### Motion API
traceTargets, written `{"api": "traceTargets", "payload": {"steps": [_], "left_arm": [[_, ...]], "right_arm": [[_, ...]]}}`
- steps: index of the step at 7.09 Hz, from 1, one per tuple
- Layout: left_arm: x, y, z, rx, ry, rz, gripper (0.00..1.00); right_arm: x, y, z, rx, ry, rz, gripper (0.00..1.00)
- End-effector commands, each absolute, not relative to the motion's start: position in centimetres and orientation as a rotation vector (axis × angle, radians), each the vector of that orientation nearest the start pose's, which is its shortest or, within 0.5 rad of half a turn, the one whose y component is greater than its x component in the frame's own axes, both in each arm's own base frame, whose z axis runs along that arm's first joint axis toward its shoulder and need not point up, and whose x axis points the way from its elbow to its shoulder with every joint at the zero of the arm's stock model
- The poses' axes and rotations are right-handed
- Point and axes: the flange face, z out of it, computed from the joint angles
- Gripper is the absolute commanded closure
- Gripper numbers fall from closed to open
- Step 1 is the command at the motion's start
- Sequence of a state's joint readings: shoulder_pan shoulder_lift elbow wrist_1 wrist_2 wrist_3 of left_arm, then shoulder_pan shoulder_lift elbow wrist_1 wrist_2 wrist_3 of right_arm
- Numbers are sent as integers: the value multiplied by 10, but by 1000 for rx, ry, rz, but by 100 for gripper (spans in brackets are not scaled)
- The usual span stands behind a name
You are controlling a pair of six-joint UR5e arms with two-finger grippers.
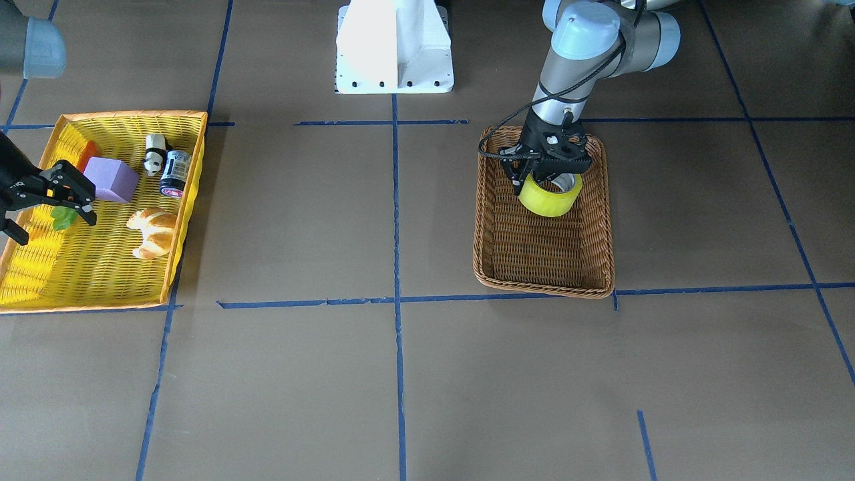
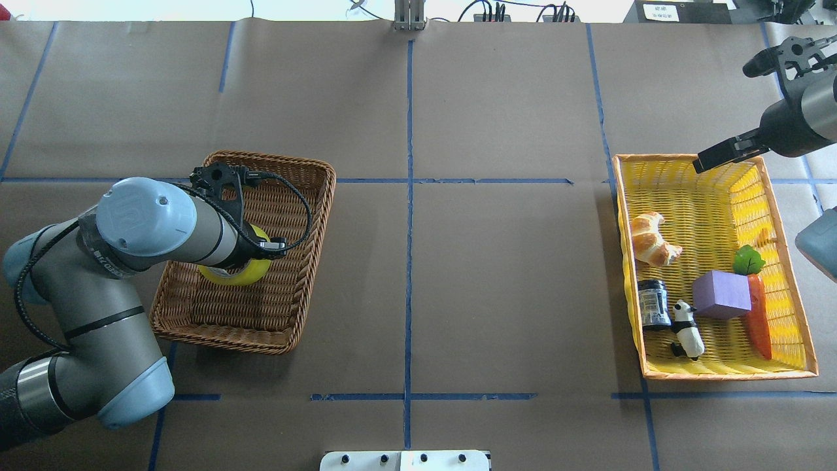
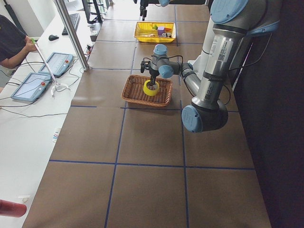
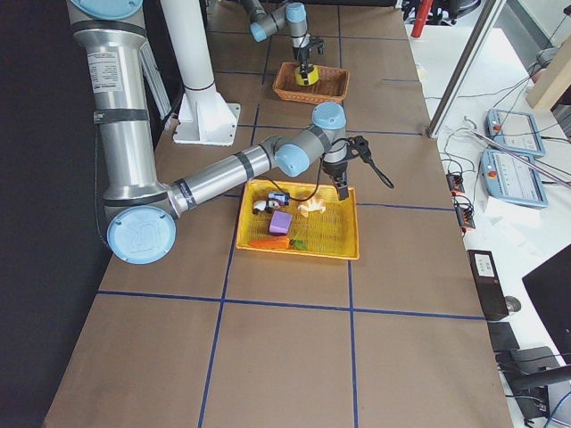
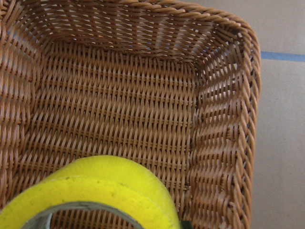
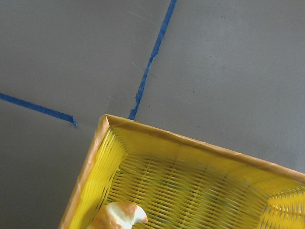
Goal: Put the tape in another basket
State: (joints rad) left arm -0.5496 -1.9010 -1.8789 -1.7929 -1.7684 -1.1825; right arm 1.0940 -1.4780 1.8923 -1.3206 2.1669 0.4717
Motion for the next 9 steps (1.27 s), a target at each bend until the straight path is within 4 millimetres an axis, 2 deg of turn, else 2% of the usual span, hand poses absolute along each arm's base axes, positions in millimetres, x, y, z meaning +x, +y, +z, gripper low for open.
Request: {"api": "traceTargets", "payload": {"steps": [1, 2, 3, 5, 6, 7, 8, 9], "left_arm": [[448, -414, 327, 257, 816, -38, 74], [449, -415, 331, 259, 806, -42, 1], [448, -416, 331, 265, 805, -44, 0], [436, -417, 316, 281, 832, -51, 0], [411, -425, 312, 285, 825, -72, 0], [374, -436, 303, 252, 768, 1, 0], [338, -438, 289, 277, 727, 61, 0], [307, -444, 301, 258, 717, 67, 0]], "right_arm": [[-161, -500, 441, 292, -818, -195, 0], [-153, -501, 442, 285, -834, -185, 0], [-149, -501, 441, 282, -842, -181, 0], [-142, -502, 445, 279, -836, -167, 0], [-128, -500, 456, 285, -820, -174, 0], [-104, -500, 469, 286, -782, -217, 0], [-76, -494, 488, 258, -757, -272, 0], [-36, -484, 513, 238, -772, -301, 0]]}}
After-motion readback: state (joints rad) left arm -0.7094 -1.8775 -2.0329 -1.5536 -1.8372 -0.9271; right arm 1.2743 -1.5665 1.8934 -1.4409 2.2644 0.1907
